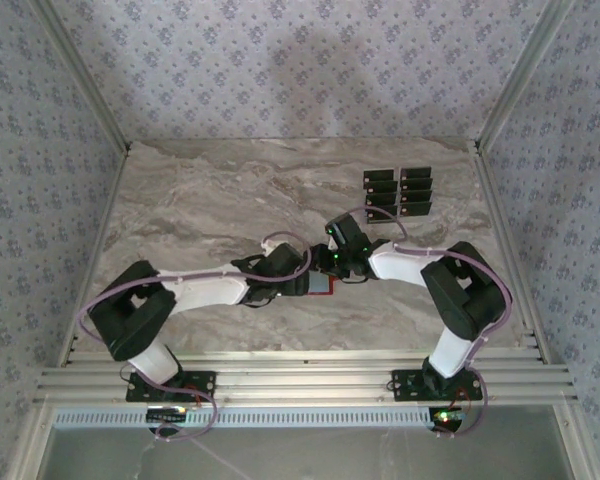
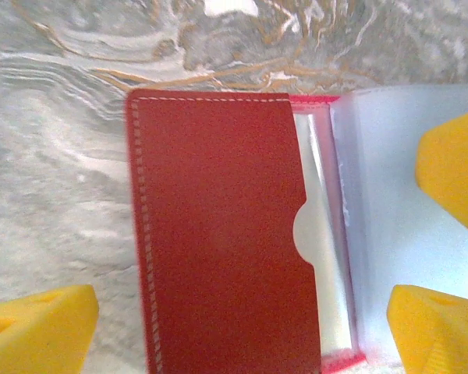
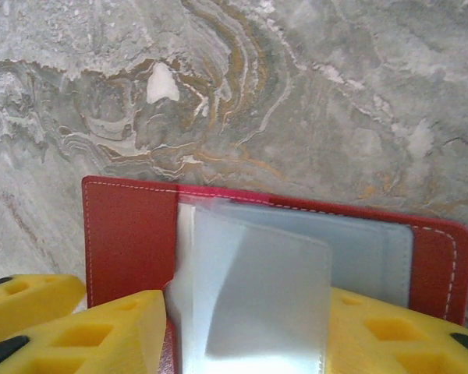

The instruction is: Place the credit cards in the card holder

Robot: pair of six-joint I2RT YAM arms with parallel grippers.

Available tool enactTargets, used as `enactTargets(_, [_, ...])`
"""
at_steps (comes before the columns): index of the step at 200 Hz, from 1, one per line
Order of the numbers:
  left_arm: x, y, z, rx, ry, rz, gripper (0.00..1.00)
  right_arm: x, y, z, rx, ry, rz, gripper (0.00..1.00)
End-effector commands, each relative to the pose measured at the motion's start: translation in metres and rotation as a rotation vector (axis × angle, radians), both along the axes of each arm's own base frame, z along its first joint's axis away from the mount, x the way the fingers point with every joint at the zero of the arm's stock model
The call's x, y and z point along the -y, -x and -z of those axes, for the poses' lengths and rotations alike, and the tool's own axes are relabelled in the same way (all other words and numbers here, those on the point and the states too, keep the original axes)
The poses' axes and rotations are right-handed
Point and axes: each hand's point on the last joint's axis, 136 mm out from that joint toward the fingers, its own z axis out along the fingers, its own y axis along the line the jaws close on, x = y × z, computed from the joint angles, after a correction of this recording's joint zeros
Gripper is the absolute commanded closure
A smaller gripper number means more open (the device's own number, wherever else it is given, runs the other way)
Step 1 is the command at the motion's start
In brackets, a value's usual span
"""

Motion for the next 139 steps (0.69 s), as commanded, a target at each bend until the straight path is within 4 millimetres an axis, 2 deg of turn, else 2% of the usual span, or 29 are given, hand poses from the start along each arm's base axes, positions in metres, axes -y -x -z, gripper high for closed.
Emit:
enactTargets(1, [-0.021,-0.006,-0.027,0.065,0.007,-0.072,0.03,-0.01,0.008,-0.019,0.009,-0.011,-0.044,0.46])
enactTargets(35, [-0.046,-0.008,-0.046,0.099,0.041,-0.131,0.03,-0.026,0.009,-0.026,0.02,-0.015,-0.076,0.46])
enactTargets(64, [-0.066,-0.009,-0.055,0.106,0.062,-0.182,0.03,-0.045,0.009,-0.024,0.015,-0.008,-0.106,0.45])
enactTargets(96, [-0.08,-0.005,-0.059,0.101,0.07,-0.206,0.02,-0.064,0.011,-0.008,-0.013,0.022,-0.134,0.4])
enactTargets(139, [-0.089,0.0,-0.058,0.088,0.076,-0.229,0.02,-0.073,0.014,0.018,-0.055,0.07,-0.146,0.39])
